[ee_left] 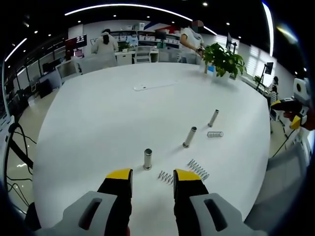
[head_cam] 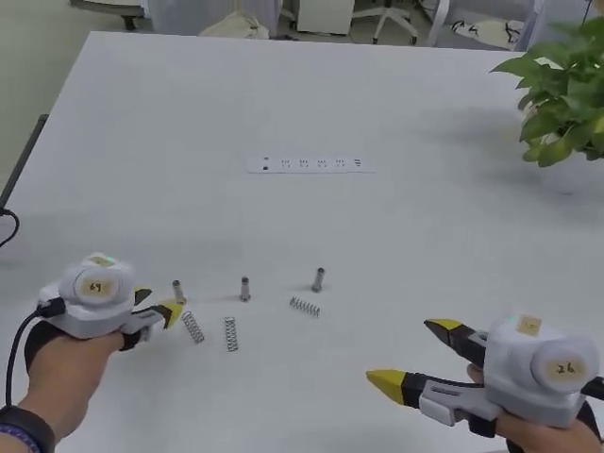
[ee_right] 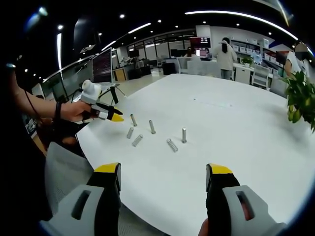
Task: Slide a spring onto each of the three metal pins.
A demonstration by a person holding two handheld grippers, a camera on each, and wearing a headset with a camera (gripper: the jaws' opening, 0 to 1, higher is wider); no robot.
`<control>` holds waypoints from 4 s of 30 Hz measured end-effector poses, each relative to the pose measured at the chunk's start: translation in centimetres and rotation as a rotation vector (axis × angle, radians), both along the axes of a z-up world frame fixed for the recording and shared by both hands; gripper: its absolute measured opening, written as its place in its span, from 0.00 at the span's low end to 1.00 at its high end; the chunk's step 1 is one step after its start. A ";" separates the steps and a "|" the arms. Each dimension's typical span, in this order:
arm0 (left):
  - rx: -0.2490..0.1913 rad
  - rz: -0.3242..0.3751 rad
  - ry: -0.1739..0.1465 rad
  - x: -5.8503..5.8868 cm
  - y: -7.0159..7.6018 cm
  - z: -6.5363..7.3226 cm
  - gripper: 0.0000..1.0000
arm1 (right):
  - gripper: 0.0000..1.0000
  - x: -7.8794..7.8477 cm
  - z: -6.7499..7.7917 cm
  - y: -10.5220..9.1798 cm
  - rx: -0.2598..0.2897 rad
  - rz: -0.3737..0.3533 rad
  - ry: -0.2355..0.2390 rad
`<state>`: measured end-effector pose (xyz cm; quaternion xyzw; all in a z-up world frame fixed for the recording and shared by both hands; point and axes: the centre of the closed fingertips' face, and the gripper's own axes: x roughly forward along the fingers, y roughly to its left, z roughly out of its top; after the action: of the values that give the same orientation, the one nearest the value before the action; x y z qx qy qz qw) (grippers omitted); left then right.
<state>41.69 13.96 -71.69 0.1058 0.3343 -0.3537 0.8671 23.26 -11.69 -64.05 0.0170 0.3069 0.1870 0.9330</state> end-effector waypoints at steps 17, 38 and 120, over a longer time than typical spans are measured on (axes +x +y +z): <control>-0.049 0.057 0.006 -1.7 2.4 0.3 0.28 | 0.69 -0.3 -0.3 -0.1 0.002 -0.002 0.002; -0.072 0.070 0.049 -2.3 0.5 -1.2 0.26 | 0.69 -0.8 -0.4 -0.2 0.001 -0.002 0.010; 0.087 0.052 0.101 -1.5 -1.0 -6.3 0.02 | 0.68 -1.0 -0.7 -0.9 -0.002 -0.020 0.030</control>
<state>40.21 13.00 -78.01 0.1167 0.3956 -0.3209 0.8526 22.25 -12.59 -64.77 0.0216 0.3207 0.1772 0.9302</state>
